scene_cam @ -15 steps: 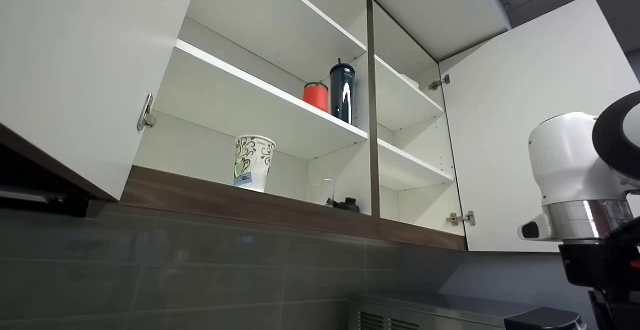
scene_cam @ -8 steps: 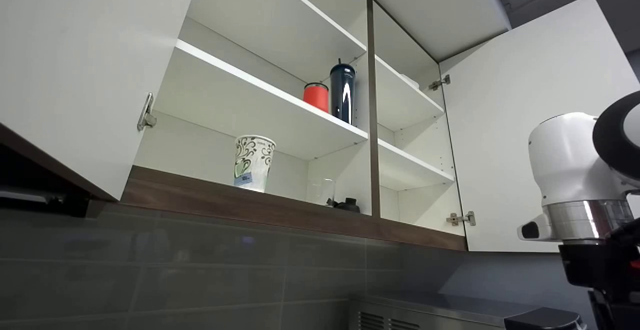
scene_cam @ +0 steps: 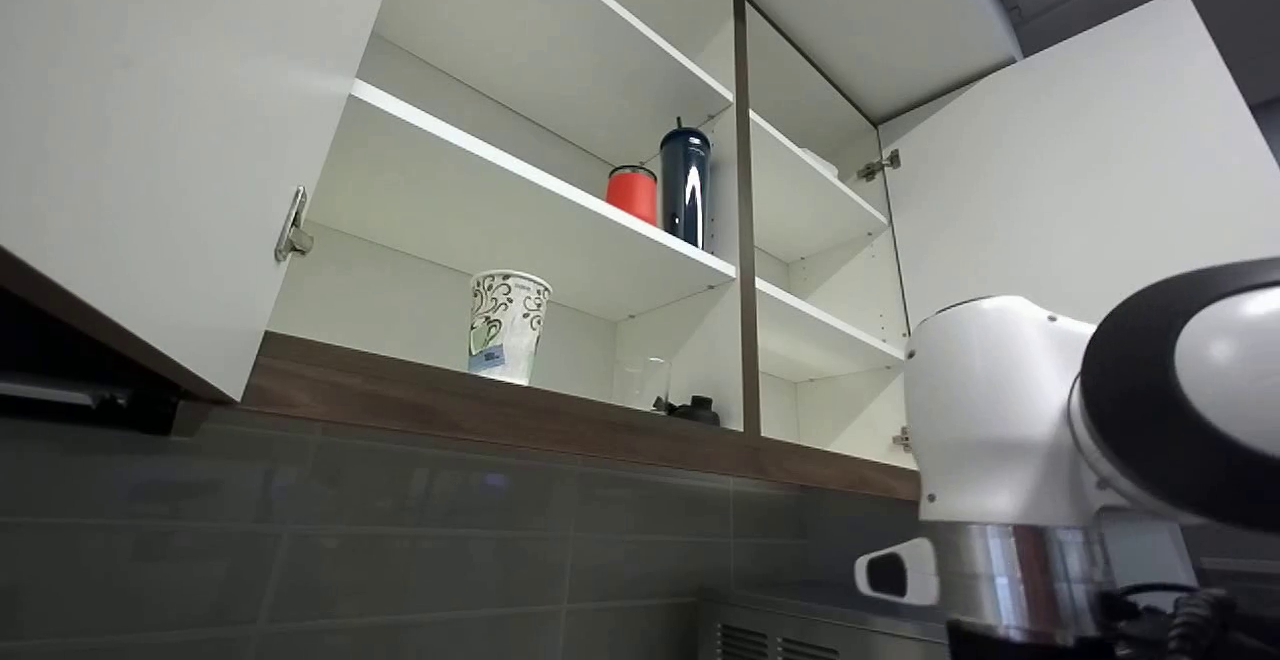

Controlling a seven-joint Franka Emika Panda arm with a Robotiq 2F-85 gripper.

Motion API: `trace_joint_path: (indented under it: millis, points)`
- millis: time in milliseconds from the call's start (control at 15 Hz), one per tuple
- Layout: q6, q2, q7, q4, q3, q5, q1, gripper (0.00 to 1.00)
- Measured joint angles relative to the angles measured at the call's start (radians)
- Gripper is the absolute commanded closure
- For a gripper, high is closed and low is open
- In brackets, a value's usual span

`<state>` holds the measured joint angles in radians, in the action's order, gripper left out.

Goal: Put the cup inside the cupboard

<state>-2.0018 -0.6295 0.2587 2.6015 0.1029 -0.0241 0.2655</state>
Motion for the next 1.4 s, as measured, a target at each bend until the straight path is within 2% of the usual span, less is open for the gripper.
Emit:
trace_joint_path:
  millis: [333,533,1000,1400]
  points:
    - [-0.321,0.306,0.022,-0.080,-0.003,-0.025,0.018,0.00]
    - [-0.427,0.488,0.052,-0.206,-0.007,-0.035,0.009,0.00]
    - [-0.451,0.822,0.089,-0.514,0.033,-0.041,-0.026,0.00]
    - [-0.451,0.809,0.088,-0.514,0.048,-0.041,-0.039,0.00]
